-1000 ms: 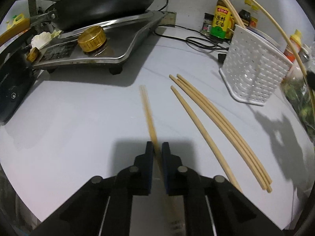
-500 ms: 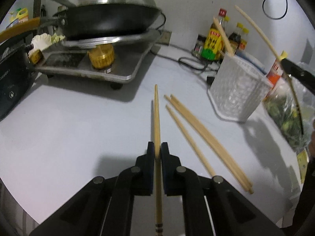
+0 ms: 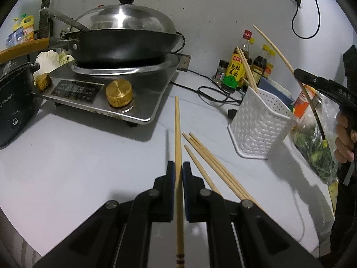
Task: Organize utensils
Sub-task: 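Lower the right tool's chopstick into the white holder and open it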
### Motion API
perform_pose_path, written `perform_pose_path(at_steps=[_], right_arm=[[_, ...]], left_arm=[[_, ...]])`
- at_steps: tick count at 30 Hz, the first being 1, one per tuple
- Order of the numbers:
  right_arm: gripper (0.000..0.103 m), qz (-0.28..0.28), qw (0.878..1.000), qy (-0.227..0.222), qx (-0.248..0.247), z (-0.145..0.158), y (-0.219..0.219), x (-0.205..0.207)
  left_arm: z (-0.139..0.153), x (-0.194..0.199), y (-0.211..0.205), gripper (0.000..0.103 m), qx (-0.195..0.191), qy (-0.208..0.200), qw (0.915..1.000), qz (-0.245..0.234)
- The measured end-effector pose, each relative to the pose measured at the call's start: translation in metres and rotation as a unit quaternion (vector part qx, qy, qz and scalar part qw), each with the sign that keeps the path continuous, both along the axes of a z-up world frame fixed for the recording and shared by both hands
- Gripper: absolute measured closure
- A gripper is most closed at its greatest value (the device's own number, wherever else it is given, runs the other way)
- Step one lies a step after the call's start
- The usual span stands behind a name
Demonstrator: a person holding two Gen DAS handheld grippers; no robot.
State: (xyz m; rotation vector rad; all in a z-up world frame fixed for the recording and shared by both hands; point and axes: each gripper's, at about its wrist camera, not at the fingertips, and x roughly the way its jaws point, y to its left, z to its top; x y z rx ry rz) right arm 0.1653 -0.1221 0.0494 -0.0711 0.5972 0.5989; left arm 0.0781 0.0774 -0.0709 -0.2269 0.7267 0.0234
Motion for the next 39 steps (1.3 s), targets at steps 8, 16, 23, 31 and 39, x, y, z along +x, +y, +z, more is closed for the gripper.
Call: perform_pose_path(at_steps=[8, 16, 23, 31, 39], right_arm=[[0.097, 0.009, 1.000, -0.010, -0.020, 0.009, 0.007, 0.036], [0.097, 0.001, 1.000, -0.009, -0.027, 0.007, 0.015, 0.078], [0.097, -0.006, 0.999, 0.002, -0.044, -0.012, 0.029, 0.093], [0.096, 0.004, 0.996, 0.021, -0.086, -0.042, 0.042, 0.083], [0.059, -0.002, 0.996, 0.031, -0.078, -0.049, 0.019, 0.057]], left_arm=[[0.014, 0.005, 0.005, 0.097, -0.007, -0.029, 0.9996, -0.004], [0.019, 0.013, 0.014, 0.097, -0.003, -0.038, 0.9993, -0.001], [0.018, 0.011, 0.021, 0.097, -0.002, -0.047, 0.9989, 0.001], [0.014, 0.008, 0.022, 0.097, -0.009, -0.043, 0.9990, 0.008], [0.024, 0.004, 0.008, 0.097, 0.002, -0.049, 0.9988, 0.003]])
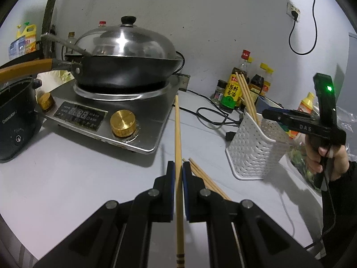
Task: Organize utensils
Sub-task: 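Lower the right tool's chopstick into the white holder and open it, then lower the left tool's chopstick into the white holder and open it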
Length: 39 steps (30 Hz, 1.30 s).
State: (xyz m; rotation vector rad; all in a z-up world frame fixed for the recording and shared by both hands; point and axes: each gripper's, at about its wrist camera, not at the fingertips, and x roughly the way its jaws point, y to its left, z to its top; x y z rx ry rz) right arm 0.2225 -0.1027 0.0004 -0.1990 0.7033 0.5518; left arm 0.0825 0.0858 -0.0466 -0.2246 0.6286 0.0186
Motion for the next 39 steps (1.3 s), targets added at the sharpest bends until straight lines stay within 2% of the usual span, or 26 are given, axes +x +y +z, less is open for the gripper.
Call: perform_pose_path(at_steps=[5, 8, 17, 21, 26, 28, 35, 37, 39], right_arm=[[0.057, -0.015, 1.000, -0.005, 0.014, 0.002, -0.025, -0.018], [0.052, -0.024, 0.999, -0.003, 0.028, 0.004, -0.040, -0.027], [0.047, -0.057, 0.994, 0.005, 0.097, -0.004, -0.084, -0.051], [0.047, -0.070, 0.993, 0.003, 0.099, -0.011, -0.092, -0.054], [0.047, -0.081, 0.991, -0.013, 0.105, -0.013, -0.099, -0.053], [0.039, -0.088, 0.990, -0.019, 0.107, -0.014, -0.104, -0.052], [0.029, -0.118, 0.985, -0.028, 0.126, -0.020, -0.124, -0.048], [0.021, -0.130, 0.983, -0.035, 0.121, -0.022, -0.128, -0.048], [0.019, -0.137, 0.983, -0.041, 0.116, -0.024, -0.129, -0.048]], left_arm=[[0.008, 0.004, -0.011, 0.097, 0.004, -0.003, 1.0000, -0.007], [0.013, 0.009, -0.018, 0.097, 0.002, -0.006, 0.9999, -0.013], [0.033, 0.035, -0.054, 0.097, 0.014, -0.023, 0.9991, -0.033], [0.034, 0.046, -0.067, 0.097, 0.005, -0.018, 0.9989, -0.043], [0.042, 0.059, -0.087, 0.097, 0.021, -0.017, 0.9977, -0.062], [0.047, 0.063, -0.092, 0.097, 0.025, -0.020, 0.9974, -0.064], [0.064, 0.096, -0.118, 0.097, 0.028, -0.034, 0.9953, -0.086], [0.069, 0.106, -0.126, 0.097, 0.029, -0.041, 0.9951, -0.086], [0.074, 0.118, -0.134, 0.097, 0.024, -0.052, 0.9945, -0.087]])
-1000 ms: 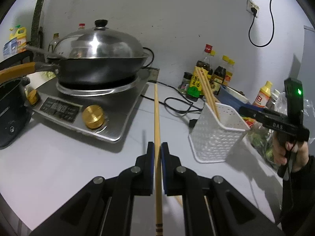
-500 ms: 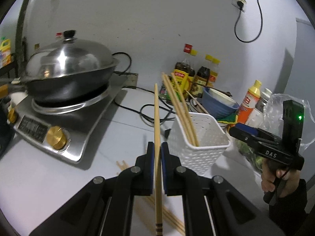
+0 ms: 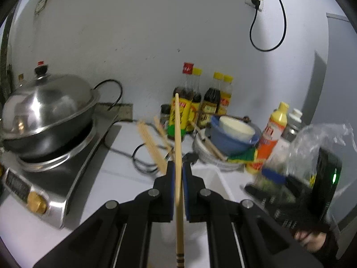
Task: Organize utensils
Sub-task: 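Lower the left tool's chopstick into the white holder and open it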
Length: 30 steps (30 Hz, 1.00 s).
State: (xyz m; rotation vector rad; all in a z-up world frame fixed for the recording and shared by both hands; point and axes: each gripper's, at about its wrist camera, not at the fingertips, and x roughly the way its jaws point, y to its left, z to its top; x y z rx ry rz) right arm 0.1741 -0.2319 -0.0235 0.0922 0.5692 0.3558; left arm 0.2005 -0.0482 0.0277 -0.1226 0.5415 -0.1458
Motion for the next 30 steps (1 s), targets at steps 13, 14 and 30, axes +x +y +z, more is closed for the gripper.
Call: perform_pose_path(at_steps=[13, 14, 30], right_arm=[[0.019, -0.034, 0.999, 0.008, -0.040, -0.016, -0.006, 0.004], [0.019, -0.036, 0.999, 0.009, -0.039, -0.016, -0.007, 0.004], [0.019, -0.051, 0.998, 0.016, -0.045, -0.021, -0.009, 0.005]], left_arm=[[0.004, 0.071, 0.005, 0.097, -0.097, -0.028, 0.9900, 0.098], [0.000, 0.074, 0.007, 0.097, -0.102, -0.028, 0.9884, 0.109], [-0.039, 0.058, -0.004, 0.075, -0.086, 0.049, 0.9932, 0.061]])
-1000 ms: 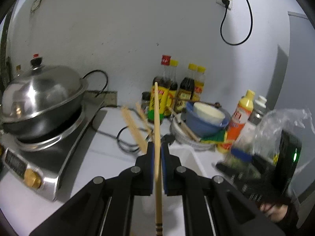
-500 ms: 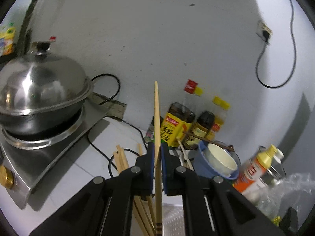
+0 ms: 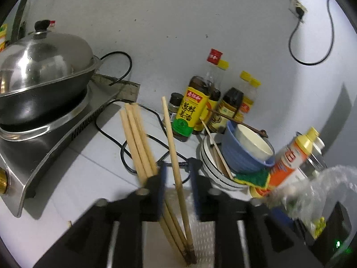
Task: Organize utensils
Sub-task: 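Lower the left tool's chopstick into the white holder and open it, then move both tools back over the remaining chopsticks on the counter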
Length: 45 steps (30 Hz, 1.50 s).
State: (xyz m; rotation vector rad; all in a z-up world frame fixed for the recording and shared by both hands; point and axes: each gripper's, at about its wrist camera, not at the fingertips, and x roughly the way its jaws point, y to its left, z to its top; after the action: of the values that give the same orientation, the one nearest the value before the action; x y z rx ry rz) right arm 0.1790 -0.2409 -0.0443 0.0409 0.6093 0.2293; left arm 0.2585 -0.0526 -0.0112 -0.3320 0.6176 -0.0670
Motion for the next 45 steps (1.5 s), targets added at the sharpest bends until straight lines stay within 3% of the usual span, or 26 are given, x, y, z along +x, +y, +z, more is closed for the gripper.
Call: perform_pose_path(at_steps=[4, 7, 16, 30, 45], right_arm=[[0.019, 0.003, 1.000, 0.001, 0.000, -0.001, 0.003, 0.000], [0.019, 0.010, 1.000, 0.003, 0.006, 0.000, 0.006, 0.000], [0.019, 0.006, 1.000, 0.002, 0.004, 0.018, 0.015, -0.009], [0.019, 0.019, 1.000, 0.017, -0.018, 0.029, 0.047, -0.044], [0.019, 0.041, 0.998, 0.028, -0.041, 0.030, 0.085, -0.064]], left_arm=[[0.008, -0.017, -0.002, 0.056, 0.023, -0.008, 0.9996, -0.016], [0.015, -0.031, 0.001, 0.053, 0.027, -0.020, 0.9992, -0.022], [0.024, -0.072, 0.027, 0.049, 0.031, -0.036, 0.9986, -0.023], [-0.015, -0.125, 0.090, 0.047, 0.022, 0.006, 0.9995, 0.024], [-0.039, -0.166, 0.144, 0.047, 0.002, 0.016, 0.9981, 0.059]])
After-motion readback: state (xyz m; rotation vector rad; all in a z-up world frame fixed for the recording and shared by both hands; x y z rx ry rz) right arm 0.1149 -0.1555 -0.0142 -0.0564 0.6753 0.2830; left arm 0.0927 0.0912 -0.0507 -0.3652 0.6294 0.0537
